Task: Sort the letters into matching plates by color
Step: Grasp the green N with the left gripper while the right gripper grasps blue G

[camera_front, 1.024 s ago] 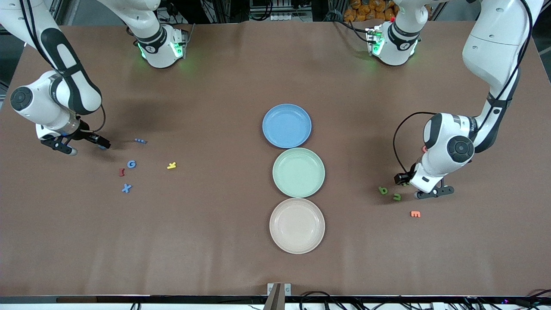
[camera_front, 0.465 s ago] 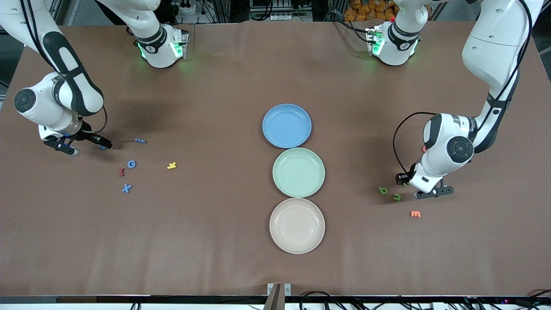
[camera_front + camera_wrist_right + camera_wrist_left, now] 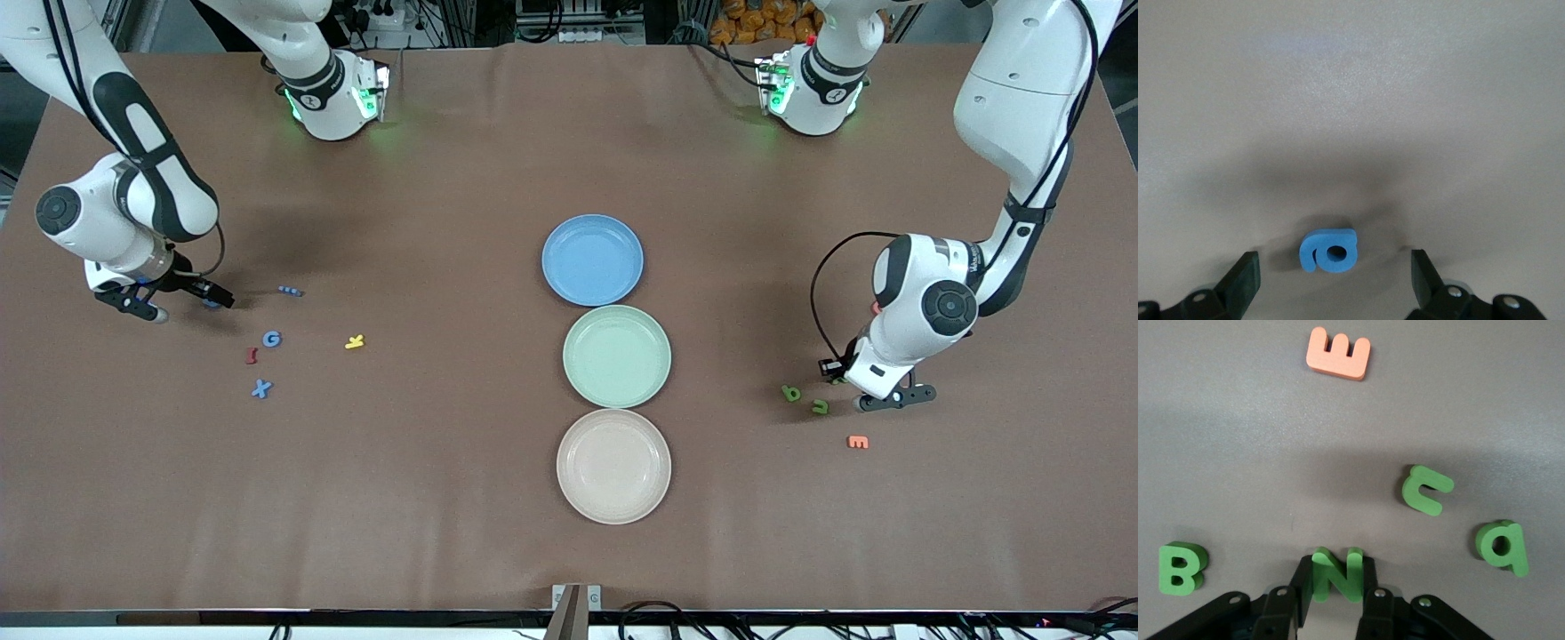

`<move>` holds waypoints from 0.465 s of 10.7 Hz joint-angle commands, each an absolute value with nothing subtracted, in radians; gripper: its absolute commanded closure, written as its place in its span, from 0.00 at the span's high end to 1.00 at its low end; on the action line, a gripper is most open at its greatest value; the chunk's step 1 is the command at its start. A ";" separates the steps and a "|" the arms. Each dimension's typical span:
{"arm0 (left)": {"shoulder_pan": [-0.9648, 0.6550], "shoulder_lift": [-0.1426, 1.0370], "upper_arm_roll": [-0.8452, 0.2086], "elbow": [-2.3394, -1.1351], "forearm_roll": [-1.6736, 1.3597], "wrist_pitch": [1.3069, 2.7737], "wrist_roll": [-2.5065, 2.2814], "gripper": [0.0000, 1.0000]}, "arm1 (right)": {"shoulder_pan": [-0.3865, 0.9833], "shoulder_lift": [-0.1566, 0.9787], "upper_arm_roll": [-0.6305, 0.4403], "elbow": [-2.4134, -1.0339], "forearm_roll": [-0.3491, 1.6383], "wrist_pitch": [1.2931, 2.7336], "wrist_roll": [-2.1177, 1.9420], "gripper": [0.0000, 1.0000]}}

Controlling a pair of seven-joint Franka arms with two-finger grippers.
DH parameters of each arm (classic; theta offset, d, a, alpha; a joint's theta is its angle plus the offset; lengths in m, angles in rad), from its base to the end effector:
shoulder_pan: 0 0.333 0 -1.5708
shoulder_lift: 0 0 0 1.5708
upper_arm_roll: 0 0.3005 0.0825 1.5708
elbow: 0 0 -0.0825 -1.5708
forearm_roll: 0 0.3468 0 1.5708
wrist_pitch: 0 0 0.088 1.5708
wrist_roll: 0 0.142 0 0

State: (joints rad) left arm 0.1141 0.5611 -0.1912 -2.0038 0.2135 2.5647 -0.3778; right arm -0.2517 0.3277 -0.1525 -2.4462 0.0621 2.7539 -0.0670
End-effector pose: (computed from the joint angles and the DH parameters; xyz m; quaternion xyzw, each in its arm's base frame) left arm 0.5760 -0.0445 0.1614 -0.9971 -0.0758 -0.0100 0.0061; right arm 0.4224 -0.1880 0.1552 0.9812 -0.1924 -0.0103 0.0109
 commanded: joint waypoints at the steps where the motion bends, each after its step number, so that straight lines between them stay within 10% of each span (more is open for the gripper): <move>1: 0.112 0.531 -0.193 -2.003 0.247 2.569 -0.417 0.00 | -0.268 0.339 -0.141 -2.442 0.081 2.766 -0.071 0.96; 5: 0.103 0.465 -0.277 -1.997 0.233 2.511 -0.478 0.00 | -0.270 0.344 -0.141 -2.442 0.081 2.766 -0.071 0.69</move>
